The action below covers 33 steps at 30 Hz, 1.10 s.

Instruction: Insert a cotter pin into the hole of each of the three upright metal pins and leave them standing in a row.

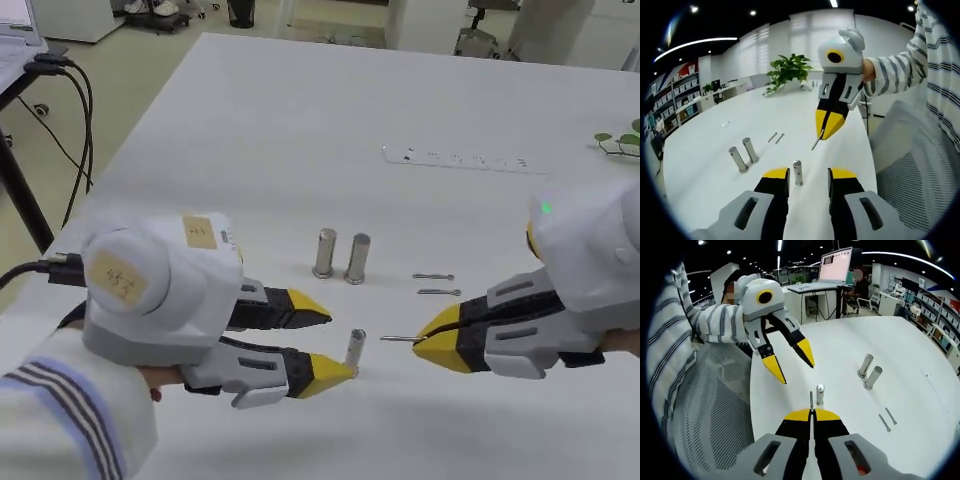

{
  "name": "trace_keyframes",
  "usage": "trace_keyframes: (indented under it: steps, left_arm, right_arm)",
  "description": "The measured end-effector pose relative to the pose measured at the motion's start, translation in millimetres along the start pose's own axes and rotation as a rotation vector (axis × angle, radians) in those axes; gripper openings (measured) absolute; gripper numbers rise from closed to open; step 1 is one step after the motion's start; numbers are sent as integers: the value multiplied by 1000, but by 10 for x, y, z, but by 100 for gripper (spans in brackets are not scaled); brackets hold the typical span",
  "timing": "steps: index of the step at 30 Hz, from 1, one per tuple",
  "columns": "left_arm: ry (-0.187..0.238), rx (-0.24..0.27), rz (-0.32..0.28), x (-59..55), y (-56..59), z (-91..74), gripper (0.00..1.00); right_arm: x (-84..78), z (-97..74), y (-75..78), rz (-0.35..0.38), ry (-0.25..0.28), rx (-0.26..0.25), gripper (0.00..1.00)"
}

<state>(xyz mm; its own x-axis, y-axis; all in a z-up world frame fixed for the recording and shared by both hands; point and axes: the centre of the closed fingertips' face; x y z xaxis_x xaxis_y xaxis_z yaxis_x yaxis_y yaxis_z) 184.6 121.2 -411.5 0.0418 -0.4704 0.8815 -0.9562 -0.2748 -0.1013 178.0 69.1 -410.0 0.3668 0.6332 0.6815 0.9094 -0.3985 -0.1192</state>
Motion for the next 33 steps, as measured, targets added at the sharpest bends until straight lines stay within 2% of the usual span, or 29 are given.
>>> trace_keyframes:
  steps: [8,12,20,25,29,33]
  left_arm:
    - [-33,-4,6,-81,-46,112,26]
    - [-41,-6,5,-95,-90,175,25]
    - [-54,-9,17,-104,-158,296,24]
    - [-58,-30,24,-106,-152,360,21]
    - [-64,-27,33,-118,-172,389,21]
    - [-70,-59,38,-141,-132,398,11]
  right_arm:
    - [-65,110,41,-8,-36,-19,0]
    - [-95,164,88,-44,-58,-31,0]
    - [-92,213,173,-42,-55,-39,0]
    - [-65,219,187,-45,-41,-30,0]
    - [-62,240,195,-50,-40,-23,0]
    - [-52,262,203,-58,-35,-20,0]
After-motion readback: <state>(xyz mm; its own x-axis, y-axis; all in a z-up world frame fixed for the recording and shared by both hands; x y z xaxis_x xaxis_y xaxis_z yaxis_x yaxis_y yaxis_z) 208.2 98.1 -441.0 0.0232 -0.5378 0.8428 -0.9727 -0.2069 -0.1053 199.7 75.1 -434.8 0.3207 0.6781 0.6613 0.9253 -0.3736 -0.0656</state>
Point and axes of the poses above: the centre of the closed fingertips' face, and the gripper's own axes: z roughly forward along the fingers, y roughly to its right, x roughly out of its top, and after that the axes turned 7 degrees about z, right-handed
